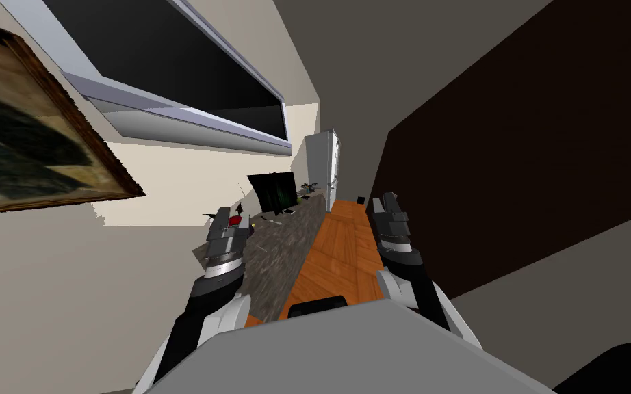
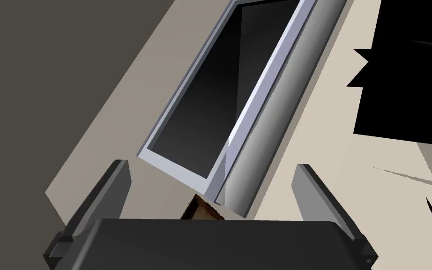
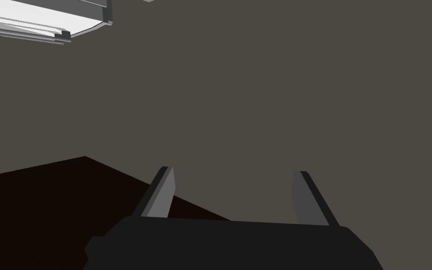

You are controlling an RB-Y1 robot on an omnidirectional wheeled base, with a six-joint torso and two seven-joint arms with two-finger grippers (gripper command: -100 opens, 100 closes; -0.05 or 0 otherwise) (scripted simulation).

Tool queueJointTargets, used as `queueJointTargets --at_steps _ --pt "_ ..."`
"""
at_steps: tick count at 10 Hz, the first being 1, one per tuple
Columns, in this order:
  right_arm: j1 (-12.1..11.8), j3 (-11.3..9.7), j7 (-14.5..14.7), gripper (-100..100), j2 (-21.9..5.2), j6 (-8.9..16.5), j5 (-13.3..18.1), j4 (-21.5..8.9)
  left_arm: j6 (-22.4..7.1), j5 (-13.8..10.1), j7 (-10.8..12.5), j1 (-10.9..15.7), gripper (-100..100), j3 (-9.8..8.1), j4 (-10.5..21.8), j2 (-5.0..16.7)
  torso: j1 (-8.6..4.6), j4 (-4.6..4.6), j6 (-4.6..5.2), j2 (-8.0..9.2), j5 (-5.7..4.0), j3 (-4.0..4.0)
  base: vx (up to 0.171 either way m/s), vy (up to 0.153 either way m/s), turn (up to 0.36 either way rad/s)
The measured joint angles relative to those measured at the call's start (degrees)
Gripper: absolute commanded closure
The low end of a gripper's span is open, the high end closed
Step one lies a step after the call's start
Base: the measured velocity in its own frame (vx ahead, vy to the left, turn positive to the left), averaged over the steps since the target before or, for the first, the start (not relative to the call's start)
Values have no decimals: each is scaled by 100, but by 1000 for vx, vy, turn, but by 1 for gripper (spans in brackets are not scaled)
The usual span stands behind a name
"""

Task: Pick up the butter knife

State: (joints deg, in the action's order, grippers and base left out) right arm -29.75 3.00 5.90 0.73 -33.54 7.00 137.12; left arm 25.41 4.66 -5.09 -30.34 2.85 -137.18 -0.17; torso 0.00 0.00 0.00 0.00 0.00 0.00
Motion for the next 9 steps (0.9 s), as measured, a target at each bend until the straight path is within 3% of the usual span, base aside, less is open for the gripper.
queueJointTargets --at_steps 9 --pt "-1 0 0 0 0 0 0 0 -1210 -254 -240 72 -100 -303 109 957 -7 -5 0 -22 -1 -13 58 -26 -9"
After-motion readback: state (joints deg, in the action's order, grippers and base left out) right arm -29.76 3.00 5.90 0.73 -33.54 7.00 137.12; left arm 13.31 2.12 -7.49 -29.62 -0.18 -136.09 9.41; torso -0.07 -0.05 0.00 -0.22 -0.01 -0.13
